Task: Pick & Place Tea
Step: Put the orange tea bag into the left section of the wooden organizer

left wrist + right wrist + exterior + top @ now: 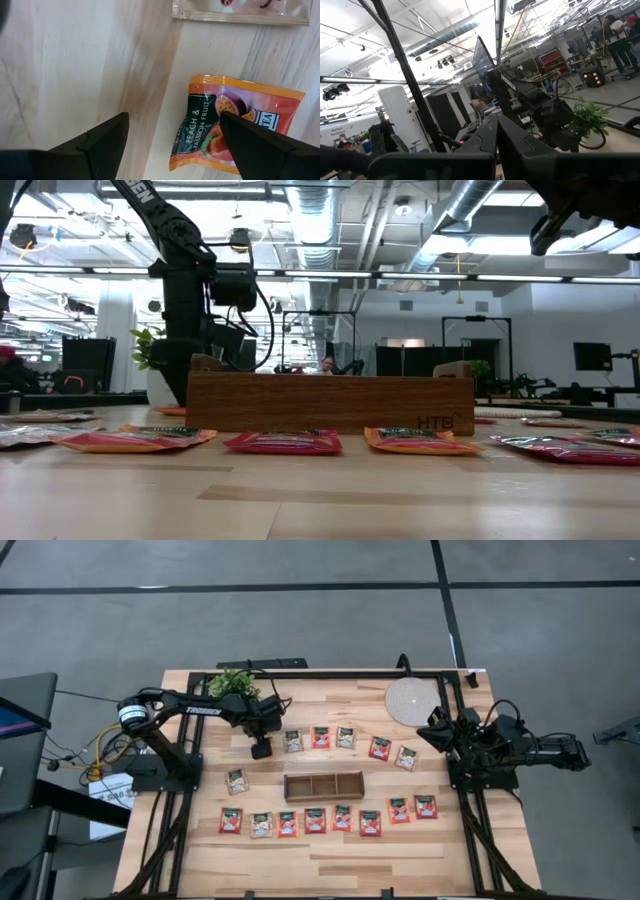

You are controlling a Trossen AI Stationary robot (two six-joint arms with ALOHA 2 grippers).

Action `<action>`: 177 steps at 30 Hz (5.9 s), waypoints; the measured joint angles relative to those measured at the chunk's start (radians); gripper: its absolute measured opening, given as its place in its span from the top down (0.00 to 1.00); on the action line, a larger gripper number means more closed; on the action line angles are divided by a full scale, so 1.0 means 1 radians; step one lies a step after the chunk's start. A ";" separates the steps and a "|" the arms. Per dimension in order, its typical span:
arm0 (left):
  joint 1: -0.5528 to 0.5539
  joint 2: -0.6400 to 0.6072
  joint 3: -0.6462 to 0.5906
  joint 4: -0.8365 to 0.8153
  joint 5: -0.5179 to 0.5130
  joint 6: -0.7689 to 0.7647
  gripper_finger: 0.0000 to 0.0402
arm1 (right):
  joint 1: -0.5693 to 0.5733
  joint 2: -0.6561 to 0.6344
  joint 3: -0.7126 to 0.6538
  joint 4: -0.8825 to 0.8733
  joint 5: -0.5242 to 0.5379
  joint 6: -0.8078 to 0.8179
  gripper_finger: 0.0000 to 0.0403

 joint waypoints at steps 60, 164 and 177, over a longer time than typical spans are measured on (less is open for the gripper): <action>-0.003 0.001 0.000 0.002 0.050 -0.061 0.59 | 0.000 0.000 0.000 -0.005 0.000 0.000 1.00; 0.015 0.014 -0.011 -0.080 0.050 -0.036 0.85 | 0.000 0.000 0.000 -0.027 0.000 0.000 1.00; 0.011 -0.004 -0.007 -0.079 -0.011 -0.093 0.97 | 0.000 0.000 0.000 -0.028 0.000 0.000 1.00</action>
